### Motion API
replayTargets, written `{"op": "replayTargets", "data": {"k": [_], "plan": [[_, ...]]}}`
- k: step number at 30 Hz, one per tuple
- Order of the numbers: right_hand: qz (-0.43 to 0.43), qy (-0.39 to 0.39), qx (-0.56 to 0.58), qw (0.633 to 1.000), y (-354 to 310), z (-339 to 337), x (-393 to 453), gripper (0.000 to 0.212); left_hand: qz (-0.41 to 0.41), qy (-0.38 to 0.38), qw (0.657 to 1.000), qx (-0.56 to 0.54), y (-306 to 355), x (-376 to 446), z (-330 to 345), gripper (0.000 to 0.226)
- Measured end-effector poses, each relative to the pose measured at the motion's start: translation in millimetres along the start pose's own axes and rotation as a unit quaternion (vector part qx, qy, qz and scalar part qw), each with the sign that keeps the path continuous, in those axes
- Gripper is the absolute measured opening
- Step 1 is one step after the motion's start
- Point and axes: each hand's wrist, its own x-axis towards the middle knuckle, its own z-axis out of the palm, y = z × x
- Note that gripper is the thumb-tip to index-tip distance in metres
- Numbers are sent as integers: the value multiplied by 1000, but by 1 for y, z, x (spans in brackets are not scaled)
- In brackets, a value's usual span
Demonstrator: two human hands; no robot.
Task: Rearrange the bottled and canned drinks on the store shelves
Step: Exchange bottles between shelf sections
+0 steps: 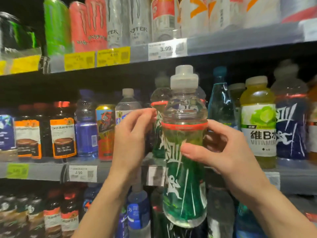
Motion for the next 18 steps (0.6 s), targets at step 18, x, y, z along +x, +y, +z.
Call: {"op": "replayTargets", "data": {"k": [18], "plan": [[-13,21,10,1000,-7,-10,23,37,33,42,937,344,-13,34,12,54]]}}
